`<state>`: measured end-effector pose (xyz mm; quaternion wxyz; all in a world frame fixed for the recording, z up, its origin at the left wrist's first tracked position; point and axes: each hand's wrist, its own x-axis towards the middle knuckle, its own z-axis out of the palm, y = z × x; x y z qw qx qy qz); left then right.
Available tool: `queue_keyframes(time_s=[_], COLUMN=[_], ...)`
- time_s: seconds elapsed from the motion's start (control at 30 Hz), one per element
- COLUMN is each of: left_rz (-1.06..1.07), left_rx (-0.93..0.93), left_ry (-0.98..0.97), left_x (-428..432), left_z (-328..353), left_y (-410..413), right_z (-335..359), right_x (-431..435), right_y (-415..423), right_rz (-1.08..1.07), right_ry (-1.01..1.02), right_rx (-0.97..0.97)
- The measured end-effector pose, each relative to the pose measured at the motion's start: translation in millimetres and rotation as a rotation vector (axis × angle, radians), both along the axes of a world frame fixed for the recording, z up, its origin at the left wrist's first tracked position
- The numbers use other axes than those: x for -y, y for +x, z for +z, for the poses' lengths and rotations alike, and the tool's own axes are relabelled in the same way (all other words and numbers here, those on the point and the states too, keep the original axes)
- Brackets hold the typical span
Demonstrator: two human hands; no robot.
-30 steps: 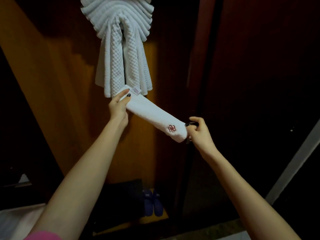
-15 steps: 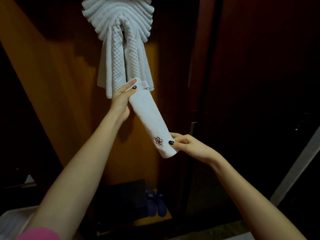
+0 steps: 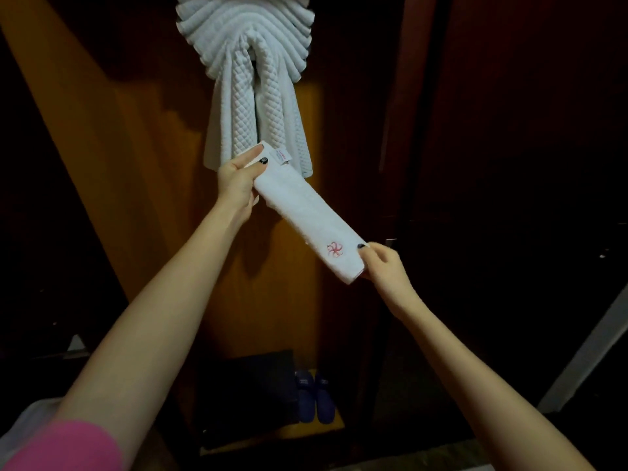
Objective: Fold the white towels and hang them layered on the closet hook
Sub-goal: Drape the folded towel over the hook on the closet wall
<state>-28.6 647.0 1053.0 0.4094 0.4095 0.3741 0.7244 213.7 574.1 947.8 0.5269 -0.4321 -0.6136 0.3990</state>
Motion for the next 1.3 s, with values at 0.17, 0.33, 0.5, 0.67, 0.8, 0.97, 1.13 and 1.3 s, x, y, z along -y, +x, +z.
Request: queue_keyframes(time_s=[0.17,0.33,0.5,0.67,0.8,0.97,1.13,1.3], left_rz=[0.118,0.099,0.084,0.169,0.172,0.158,0.181,0.148], left_rx=[0.023,-0.052,-0.091,-0.068,-0.028,-0.213,-0.371,-0.383], left_ry=[0.015,0.042,0.060,0.106,0.162,0.203,0.264,0.340], left_x=[-0.4,-3.1,-4.7,-4.1,-12.3,-30.1,-59.0,-95.7], left_z=[-13.0,-9.5,4.7,25.3,57.1,105.0,143.9,181.2], left_y=[-7.3,-25.2,-41.3,-57.8,-71.3,-98.9,-124.3,-143.6], right_z=[6.2,32.1,62.3,100.6,146.8,198.1,241.9,287.8], right_x=[-3.0,-6.7,-28.4,-52.2,-79.2,-121.0,-169.0,-222.5], right_y=[-3.6,-4.2,-14.7,-21.2,-35.4,-47.8,-54.9,-72.1], right_rz=[-0.139,0.049,0.188,0.122,0.075,0.056,0.138,0.199], right_ry=[0.197,0.135,-0.092,0.095,0.177,0.267,0.363,0.441], right_rx=[0.035,-0.026,-0.155,0.044,-0.005,-0.039,-0.012,-0.069])
